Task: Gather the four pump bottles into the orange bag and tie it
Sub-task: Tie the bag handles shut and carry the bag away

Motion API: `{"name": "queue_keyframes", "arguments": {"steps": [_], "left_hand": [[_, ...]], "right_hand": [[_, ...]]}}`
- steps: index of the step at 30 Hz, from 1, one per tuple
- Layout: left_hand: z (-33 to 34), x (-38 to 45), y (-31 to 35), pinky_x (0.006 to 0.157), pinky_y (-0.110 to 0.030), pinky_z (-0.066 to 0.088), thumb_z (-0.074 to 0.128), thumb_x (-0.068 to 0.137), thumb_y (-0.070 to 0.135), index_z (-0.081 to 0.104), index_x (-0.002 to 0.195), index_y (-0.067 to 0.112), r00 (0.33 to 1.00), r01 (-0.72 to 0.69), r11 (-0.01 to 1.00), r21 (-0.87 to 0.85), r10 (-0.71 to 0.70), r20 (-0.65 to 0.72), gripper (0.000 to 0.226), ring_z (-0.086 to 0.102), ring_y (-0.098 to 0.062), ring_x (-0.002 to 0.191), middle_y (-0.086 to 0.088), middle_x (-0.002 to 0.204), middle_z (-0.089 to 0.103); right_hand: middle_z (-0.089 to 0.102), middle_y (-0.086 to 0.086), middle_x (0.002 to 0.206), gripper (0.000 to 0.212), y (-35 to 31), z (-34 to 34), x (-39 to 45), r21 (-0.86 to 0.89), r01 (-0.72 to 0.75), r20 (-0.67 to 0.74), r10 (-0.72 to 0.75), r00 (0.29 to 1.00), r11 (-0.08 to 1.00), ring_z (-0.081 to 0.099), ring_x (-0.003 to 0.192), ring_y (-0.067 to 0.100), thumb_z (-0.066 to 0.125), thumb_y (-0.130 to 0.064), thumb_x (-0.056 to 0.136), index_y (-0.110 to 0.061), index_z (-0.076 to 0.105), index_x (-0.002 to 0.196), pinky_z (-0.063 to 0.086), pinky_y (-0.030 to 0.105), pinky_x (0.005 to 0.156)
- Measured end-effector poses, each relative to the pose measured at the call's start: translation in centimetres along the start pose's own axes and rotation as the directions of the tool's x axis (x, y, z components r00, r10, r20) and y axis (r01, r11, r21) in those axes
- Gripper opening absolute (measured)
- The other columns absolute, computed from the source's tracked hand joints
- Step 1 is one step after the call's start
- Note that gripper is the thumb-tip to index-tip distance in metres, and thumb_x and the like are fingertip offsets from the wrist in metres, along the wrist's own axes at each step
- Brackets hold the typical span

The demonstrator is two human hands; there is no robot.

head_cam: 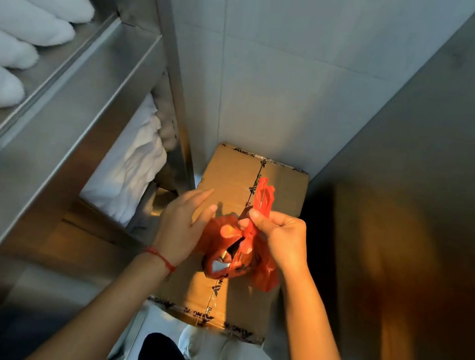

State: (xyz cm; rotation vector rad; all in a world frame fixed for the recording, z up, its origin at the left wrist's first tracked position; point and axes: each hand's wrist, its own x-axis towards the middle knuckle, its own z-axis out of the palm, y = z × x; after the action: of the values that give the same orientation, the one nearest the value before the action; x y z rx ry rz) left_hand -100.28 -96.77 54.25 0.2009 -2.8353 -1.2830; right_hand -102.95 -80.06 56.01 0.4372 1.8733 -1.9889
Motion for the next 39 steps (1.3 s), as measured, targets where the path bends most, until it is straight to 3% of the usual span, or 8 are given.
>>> {"name": "queue_keyframes", "arguments": {"steps": [6, 10, 13, 18, 24, 31, 35, 39], "left_hand": [[-0.5, -6.7, -0.3, 0.105, -0.048, 0.035, 0.031, 0.087, 0.039, 0.054, 0.123, 0.008, 0.993, -0.017, 0.97, 0.241, 0.045, -0.11, 0.052, 0.048, -0.029, 0.123, -0.014, 0.127, 0.057], [-0.2, -11.9, -0.2, 0.101, -0.037, 0.032, 0.039, 0.086, 0.033, 0.059, 0.116, 0.007, 0.975, 0.015, 0.952, 0.307, 0.055, -0.216, 0.045, 0.055, -0.029, 0.115, -0.015, 0.12, 0.062], [0.3, -16.3, 0.0, 0.098, -0.037, 0.033, 0.045, 0.084, 0.031, 0.06, 0.114, 0.008, 0.942, 0.058, 0.938, 0.343, 0.063, -0.331, 0.041, 0.05, -0.023, 0.114, -0.014, 0.117, 0.064], [0.1, -22.8, 0.1, 0.098, -0.038, 0.031, 0.042, 0.087, 0.037, 0.059, 0.116, 0.007, 0.925, 0.162, 0.91, 0.382, -0.005, -0.38, 0.045, 0.04, -0.019, 0.118, -0.015, 0.121, 0.061], [-0.3, -30.3, 1.3, 0.1, -0.038, 0.033, 0.01, 0.092, 0.055, 0.057, 0.12, 0.009, 0.897, 0.328, 0.864, 0.382, -0.159, -0.413, 0.071, 0.052, -0.029, 0.118, -0.012, 0.125, 0.059], [1.0, -40.0, 1.8, 0.098, -0.044, 0.041, 0.031, 0.089, 0.046, 0.056, 0.12, 0.01, 0.866, 0.385, 0.845, 0.37, -0.192, -0.461, 0.054, 0.053, -0.031, 0.118, -0.013, 0.125, 0.059], [1.8, -45.8, 2.7, 0.098, -0.04, 0.034, 0.017, 0.093, 0.05, 0.052, 0.121, 0.013, 0.837, 0.432, 0.82, 0.376, -0.209, -0.505, 0.058, 0.046, -0.026, 0.119, -0.013, 0.124, 0.059], [2.6, -50.7, 4.3, 0.1, -0.038, 0.034, 0.013, 0.094, 0.05, 0.053, 0.12, 0.013, 0.787, 0.531, 0.767, 0.362, -0.287, -0.546, 0.061, 0.053, -0.027, 0.116, -0.011, 0.124, 0.06]], "right_hand": [[0.073, 0.005, 0.062, 0.013, 1.0, -0.8, -3.8, 0.013, 0.023, 0.005, -0.023, 1.0, 1.0, 0.063, 0.071, 0.03, 0.07, -0.012, 0.076, -0.009, 0.075, 0.065, 0.052, 0.047, 0.08], [0.071, 0.002, 0.055, 0.013, 1.6, -1.5, -7.4, 0.076, 0.006, 0.084, -0.012, 0.996, 0.997, 0.065, 0.05, 0.012, 0.063, -0.006, 0.081, -0.002, 0.068, 0.069, 0.055, 0.021, 0.051], [0.072, 0.004, 0.058, 0.011, 2.4, -2.0, -10.0, 0.095, 0.009, 0.109, -0.02, 0.994, 0.995, 0.065, 0.05, 0.013, 0.063, -0.007, 0.081, 0.0, 0.068, 0.073, 0.054, 0.021, 0.048], [0.066, 0.022, 0.077, 0.014, 3.9, -2.6, -14.4, 0.074, 0.017, 0.118, -0.025, 0.993, 0.997, 0.055, 0.072, 0.027, 0.067, -0.009, 0.078, 0.005, 0.069, 0.075, 0.046, 0.036, 0.067], [0.07, 0.003, 0.058, 0.017, 6.0, -3.6, -19.4, 0.033, 0.05, 0.194, -0.055, 0.979, 0.998, 0.064, 0.059, 0.018, 0.067, -0.008, 0.078, -0.009, 0.07, 0.062, 0.053, 0.028, 0.063], [0.074, 0.005, 0.065, 0.015, 9.1, -5.0, -26.4, -0.061, 0.097, 0.248, -0.08, 0.966, 0.993, 0.065, 0.076, 0.031, 0.07, -0.014, 0.077, -0.013, 0.075, 0.063, 0.051, 0.044, 0.083], [0.074, 0.019, 0.08, 0.012, 10.3, -5.7, -30.2, -0.094, 0.091, 0.318, -0.057, 0.946, 0.991, 0.067, 0.088, 0.042, 0.071, -0.019, 0.076, -0.01, 0.075, 0.068, 0.051, 0.05, 0.088], [0.074, 0.01, 0.07, 0.012, 10.8, -6.0, -33.5, -0.135, 0.079, 0.393, -0.02, 0.919, 0.988, 0.068, 0.08, 0.034, 0.071, -0.018, 0.076, -0.012, 0.075, 0.066, 0.053, 0.049, 0.087]]}}
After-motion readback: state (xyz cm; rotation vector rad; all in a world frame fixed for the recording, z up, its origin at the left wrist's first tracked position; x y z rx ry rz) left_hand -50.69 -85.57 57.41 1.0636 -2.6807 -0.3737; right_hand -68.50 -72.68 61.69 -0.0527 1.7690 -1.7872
